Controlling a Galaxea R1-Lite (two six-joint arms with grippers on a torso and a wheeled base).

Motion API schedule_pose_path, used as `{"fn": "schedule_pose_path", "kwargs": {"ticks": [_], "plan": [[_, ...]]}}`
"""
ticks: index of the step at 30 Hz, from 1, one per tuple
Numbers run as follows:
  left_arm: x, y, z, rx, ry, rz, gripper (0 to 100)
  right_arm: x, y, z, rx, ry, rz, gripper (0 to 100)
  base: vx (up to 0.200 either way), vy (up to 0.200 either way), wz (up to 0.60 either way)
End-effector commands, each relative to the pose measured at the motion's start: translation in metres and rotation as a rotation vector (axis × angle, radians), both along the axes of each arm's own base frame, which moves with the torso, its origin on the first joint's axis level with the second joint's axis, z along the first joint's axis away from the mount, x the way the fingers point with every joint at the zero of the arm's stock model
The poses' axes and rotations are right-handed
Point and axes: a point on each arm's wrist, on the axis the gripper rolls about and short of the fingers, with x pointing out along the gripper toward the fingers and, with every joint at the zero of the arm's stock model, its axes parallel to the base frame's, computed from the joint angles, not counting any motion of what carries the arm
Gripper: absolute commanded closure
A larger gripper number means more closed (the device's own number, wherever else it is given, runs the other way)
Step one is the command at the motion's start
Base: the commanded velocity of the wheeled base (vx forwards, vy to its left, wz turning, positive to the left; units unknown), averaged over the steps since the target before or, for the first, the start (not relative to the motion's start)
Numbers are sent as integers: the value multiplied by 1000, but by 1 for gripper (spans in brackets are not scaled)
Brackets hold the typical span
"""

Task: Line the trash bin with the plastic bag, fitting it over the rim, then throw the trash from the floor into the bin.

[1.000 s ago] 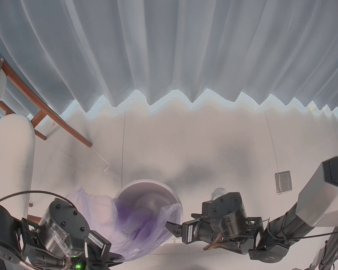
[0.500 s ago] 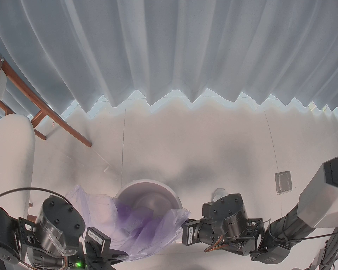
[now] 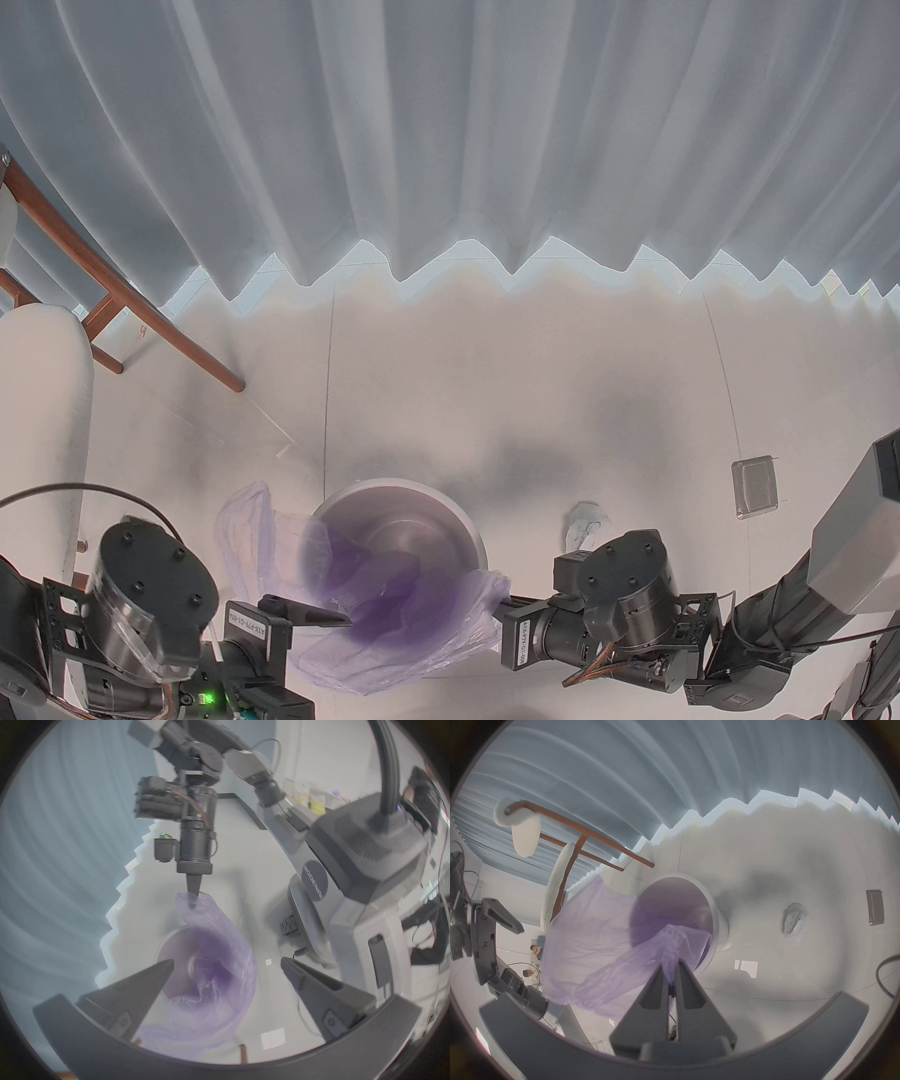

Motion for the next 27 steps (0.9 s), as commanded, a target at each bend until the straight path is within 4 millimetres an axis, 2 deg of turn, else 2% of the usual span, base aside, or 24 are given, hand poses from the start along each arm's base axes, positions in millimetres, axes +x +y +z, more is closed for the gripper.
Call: {"fn": "schedule_pose_path", "kwargs": {"ticks": [1, 7, 12, 16, 20, 23, 26, 27], "plan": [[-10, 5, 13, -154, 61, 107, 0, -1, -7, 0, 9, -7, -12, 100, 0, 0, 0], [-9, 7, 17, -255, 155, 233, 0, 2, -11, 0, 22, -13, -29, 100, 0, 0, 0], [-1, 10, 21, -350, 245, 347, 0, 6, -15, 4, 42, -19, -51, 100, 0, 0, 0], [20, 24, 29, -468, 346, 428, 0, 8, -22, 6, 66, -36, -69, 100, 0, 0, 0], [49, 56, 41, -629, 444, 468, 0, 8, -29, 6, 87, -46, -71, 100, 0, 0, 0], [71, 73, 36, -688, 517, 481, 0, 10, -30, 9, 99, -55, -77, 100, 0, 0, 0], [75, 77, 31, -715, 567, 473, 0, 9, -30, 14, 115, -63, -74, 100, 0, 0, 0], [70, 81, 24, -737, 598, 455, 0, 7, -32, 16, 121, -63, -70, 100, 0, 0, 0]]}}
